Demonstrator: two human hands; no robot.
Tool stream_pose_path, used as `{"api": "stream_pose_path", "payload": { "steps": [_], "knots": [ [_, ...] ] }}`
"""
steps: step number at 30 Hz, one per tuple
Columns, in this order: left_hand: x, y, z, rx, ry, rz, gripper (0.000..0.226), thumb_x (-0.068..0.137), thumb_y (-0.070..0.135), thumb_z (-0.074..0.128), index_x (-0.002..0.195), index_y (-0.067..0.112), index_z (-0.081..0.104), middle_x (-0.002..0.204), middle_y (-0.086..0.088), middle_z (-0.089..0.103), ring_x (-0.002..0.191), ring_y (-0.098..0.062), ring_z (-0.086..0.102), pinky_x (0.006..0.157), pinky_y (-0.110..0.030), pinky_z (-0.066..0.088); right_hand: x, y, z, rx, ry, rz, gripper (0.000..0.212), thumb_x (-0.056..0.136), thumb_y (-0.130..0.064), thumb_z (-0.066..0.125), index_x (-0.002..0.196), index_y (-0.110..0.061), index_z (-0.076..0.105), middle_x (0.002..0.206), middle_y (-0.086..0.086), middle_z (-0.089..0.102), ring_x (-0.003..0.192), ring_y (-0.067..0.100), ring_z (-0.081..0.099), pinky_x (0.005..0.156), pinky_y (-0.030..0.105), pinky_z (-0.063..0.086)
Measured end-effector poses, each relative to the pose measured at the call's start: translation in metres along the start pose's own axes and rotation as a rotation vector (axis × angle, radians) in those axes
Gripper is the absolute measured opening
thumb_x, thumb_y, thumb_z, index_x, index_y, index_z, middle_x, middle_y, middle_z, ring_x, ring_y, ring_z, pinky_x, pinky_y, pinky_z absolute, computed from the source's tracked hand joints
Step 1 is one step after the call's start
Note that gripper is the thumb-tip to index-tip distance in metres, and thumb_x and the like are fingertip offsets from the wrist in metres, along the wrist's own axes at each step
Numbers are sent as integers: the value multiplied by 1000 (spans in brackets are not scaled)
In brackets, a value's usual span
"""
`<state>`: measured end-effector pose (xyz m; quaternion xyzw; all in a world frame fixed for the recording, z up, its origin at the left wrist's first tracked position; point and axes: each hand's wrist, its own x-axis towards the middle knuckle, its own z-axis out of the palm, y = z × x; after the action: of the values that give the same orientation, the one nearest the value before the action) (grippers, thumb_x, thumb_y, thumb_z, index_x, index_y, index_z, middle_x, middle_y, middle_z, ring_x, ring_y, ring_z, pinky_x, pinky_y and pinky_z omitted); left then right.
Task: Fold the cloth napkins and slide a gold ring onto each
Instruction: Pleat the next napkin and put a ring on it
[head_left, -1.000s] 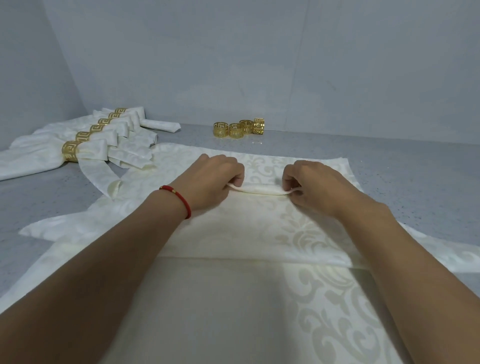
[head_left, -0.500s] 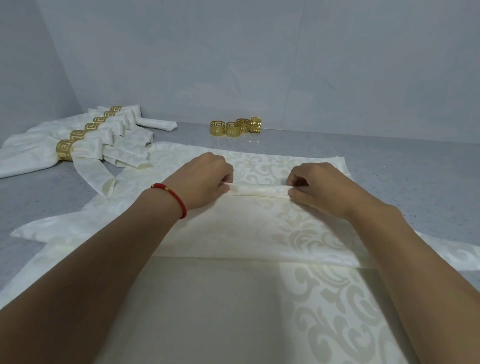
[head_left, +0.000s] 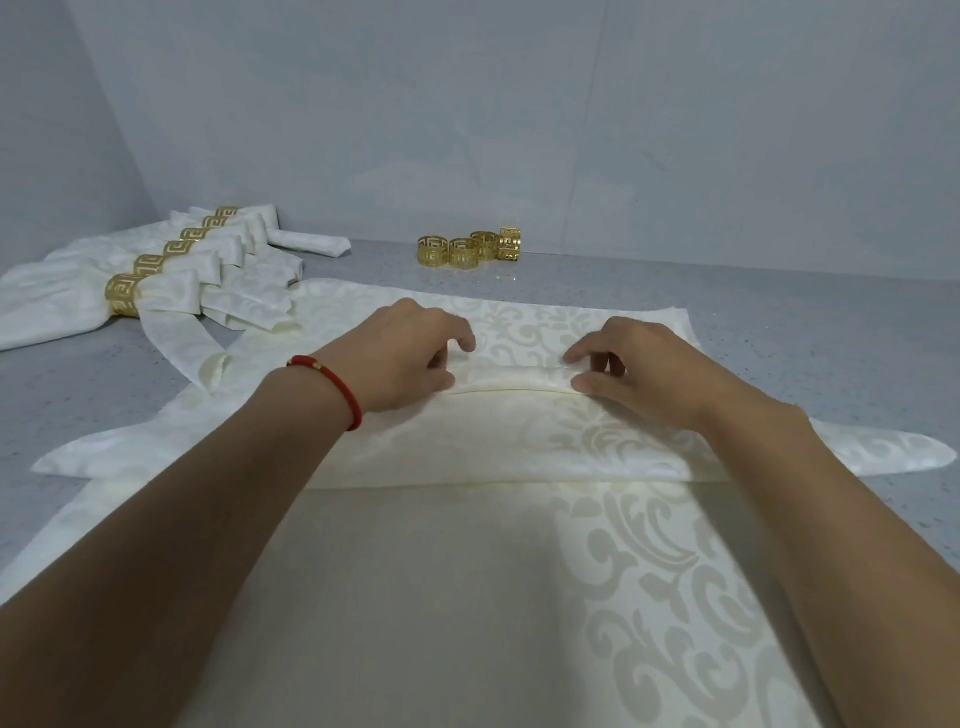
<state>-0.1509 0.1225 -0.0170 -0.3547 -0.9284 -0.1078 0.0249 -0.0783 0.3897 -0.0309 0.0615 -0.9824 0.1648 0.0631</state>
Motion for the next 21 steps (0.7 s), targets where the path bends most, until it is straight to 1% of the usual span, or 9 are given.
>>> {"api": "stream_pose_path", "payload": {
  "steps": [2,3,5,7,10,13,16,18,21],
  "knots": [
    [1,-1,2,44,-49,-17,26,94,26,65,120,21,66,100,5,55,94,-16,52,82,-29,43,1,0,-1,-17,-21,0,15,95,-33,70,108,-29,75,104,-6,56,99,13,51,88,31,43],
    [1,0,3,82,-59,-20,22,95,28,63,116,22,67,104,4,53,99,-18,53,84,-30,43,0,-1,-2,-21,-16,-1,11,94,-32,71,103,-29,74,105,-6,57,102,13,51,90,33,43],
    [2,3,3,171,-10,-20,4,96,29,58,97,28,62,97,8,54,99,-19,54,82,-34,38,-2,-4,-3,-30,15,8,3,93,-27,71,95,-26,69,96,-10,61,96,16,56,87,40,48],
    [2,7,6,266,105,0,11,95,25,55,85,29,50,86,12,51,91,-18,52,77,-34,30,-3,-8,-1,-47,63,15,7,89,-20,69,89,-24,63,85,-12,63,87,19,60,79,42,52],
    [5,10,18,414,282,108,22,88,8,57,82,27,46,80,7,53,83,-22,53,72,-33,24,0,-11,1,-123,96,39,12,83,-12,63,83,-23,59,83,-11,61,87,19,57,73,39,50],
    [7,14,19,450,263,150,31,83,-2,54,83,28,46,82,6,52,83,-22,53,72,-33,23,-1,-11,-4,-119,3,81,12,85,-14,62,88,-26,61,89,-11,61,89,17,57,75,35,46],
    [4,14,14,342,90,69,24,87,2,50,93,25,54,97,6,55,93,-21,56,77,-32,35,-7,-10,-12,-88,-86,83,7,88,-30,69,94,-31,64,92,-14,61,87,11,58,75,31,46],
    [2,13,13,240,75,15,18,89,10,52,95,22,63,98,3,61,92,-23,58,78,-36,48,-9,-9,-14,-17,-25,51,3,93,-31,65,91,-29,67,86,-15,65,82,11,60,72,29,49],
    [3,11,12,168,93,-25,17,95,16,50,93,21,66,95,0,65,89,-25,61,77,-39,52,-7,-7,-13,-7,-45,32,9,97,-31,66,105,-29,70,92,-12,63,82,4,56,72,24,44]
  ]
}}
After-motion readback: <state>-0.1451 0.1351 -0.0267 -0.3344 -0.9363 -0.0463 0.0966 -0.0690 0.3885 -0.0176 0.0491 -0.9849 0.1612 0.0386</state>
